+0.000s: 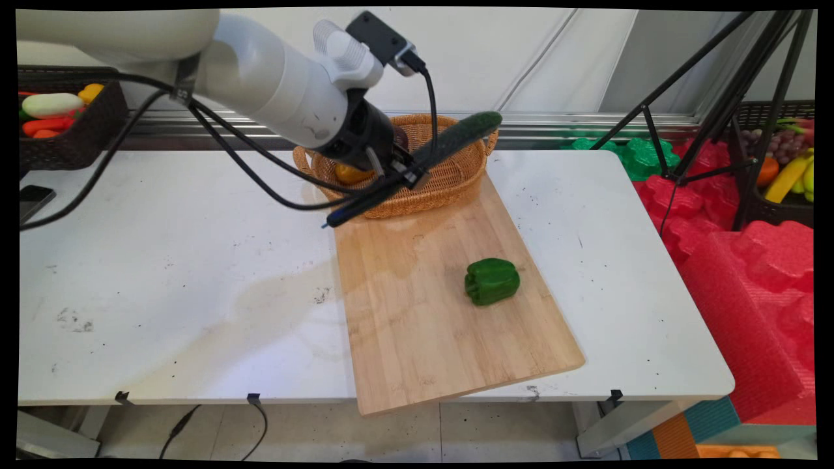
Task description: Place the picked object on the cutting board
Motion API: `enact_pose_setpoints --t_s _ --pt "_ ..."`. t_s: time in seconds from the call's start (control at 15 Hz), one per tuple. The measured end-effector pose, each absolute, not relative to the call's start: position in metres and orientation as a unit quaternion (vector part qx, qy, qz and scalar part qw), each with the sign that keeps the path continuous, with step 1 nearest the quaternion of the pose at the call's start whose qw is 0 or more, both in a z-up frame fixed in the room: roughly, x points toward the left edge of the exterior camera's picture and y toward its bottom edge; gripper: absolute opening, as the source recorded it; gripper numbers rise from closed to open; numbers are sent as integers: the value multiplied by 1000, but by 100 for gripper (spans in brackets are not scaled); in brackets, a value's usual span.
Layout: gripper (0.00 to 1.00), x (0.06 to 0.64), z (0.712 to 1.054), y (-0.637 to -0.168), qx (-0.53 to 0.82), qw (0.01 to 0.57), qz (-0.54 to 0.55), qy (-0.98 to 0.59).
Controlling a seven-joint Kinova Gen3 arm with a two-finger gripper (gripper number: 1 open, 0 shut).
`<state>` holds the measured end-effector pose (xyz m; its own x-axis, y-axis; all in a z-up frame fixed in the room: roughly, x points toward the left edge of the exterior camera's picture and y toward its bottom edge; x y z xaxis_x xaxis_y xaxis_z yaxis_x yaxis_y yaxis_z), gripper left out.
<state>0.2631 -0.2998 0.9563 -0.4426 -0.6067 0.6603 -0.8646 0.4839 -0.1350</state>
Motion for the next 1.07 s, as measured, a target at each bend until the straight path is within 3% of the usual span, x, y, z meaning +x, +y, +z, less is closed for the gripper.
enact_pose_setpoints --t_s 0.33,1.07 --pt "0 254 927 -301 445 257 229 -826" --pt "0 224 827 -340 415 227 186 -861"
